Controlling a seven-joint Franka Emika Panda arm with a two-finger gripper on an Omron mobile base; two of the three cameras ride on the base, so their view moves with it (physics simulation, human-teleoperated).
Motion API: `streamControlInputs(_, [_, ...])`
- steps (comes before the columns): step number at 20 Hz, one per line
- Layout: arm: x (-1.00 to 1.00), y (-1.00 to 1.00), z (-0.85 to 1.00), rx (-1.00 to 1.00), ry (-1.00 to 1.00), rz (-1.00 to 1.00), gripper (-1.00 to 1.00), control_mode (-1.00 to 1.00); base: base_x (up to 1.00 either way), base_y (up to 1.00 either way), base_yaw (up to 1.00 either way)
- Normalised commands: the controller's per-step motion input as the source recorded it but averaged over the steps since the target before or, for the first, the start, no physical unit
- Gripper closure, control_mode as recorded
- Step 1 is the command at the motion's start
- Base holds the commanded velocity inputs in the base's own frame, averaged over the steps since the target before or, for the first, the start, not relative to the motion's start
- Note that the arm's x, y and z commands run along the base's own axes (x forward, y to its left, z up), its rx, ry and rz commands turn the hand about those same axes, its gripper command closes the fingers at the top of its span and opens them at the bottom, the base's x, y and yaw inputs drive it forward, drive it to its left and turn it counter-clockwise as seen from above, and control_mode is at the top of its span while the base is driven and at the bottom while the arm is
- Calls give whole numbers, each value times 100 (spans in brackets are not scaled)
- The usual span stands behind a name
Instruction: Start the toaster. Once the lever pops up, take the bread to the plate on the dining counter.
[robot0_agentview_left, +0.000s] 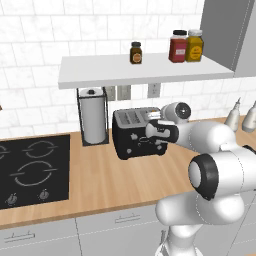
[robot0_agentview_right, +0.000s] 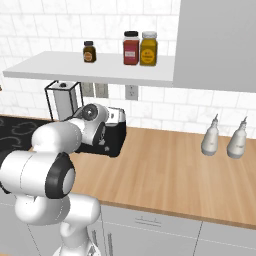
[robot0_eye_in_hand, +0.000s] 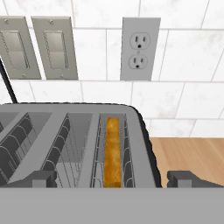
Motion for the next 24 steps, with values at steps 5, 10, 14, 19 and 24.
streamControlInputs(5, [0,0,0,0,0,0,-100,-100,0,0,0])
streamControlInputs(10, [0,0,0,0,0,0,-100,-100,0,0,0])
streamControlInputs(14, [0,0,0,0,0,0,-100,-100,0,0,0])
streamControlInputs(19, [0,0,0,0,0,0,-100,-100,0,0,0])
streamControlInputs(24, [0,0,0,0,0,0,-100,-100,0,0,0])
